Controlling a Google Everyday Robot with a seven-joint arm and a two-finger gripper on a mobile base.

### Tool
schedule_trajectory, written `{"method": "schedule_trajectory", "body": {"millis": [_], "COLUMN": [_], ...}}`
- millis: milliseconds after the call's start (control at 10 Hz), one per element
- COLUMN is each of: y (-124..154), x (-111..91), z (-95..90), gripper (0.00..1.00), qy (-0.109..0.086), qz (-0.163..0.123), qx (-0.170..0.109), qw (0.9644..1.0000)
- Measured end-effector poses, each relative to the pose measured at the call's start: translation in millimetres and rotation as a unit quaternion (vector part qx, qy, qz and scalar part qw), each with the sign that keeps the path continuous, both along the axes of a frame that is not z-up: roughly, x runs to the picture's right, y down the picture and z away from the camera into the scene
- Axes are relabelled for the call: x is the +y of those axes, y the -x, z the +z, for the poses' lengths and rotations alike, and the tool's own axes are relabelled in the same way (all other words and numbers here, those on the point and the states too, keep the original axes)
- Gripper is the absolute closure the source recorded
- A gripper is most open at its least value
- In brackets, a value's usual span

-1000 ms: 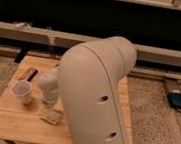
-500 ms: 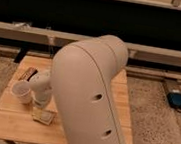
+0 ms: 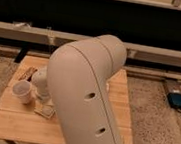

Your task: Wipe the white sponge on the table

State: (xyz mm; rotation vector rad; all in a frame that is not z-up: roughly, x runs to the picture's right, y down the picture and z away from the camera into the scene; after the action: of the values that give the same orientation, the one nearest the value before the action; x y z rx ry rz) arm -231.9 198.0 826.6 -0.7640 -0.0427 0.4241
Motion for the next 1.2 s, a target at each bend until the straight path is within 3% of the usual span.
{"method": "schedule_trajectory", "body": {"millis": [300,600,1000,1200], "y": [-15,-35,-50,-52], "x": [-18,-40,-48,-48], "z": [13.1,8.6,-3.9,-4.7], "gripper": [0.99,0.72,0.32,0.26], "qy": [-0.001,0.013,0.059,0.064], "qz": [0.025,0.038,0.016,0.012], "qx": [0.027,0.038,0.019,0.017], "qw": [0.9993,0.9985,0.998,0.9978]}}
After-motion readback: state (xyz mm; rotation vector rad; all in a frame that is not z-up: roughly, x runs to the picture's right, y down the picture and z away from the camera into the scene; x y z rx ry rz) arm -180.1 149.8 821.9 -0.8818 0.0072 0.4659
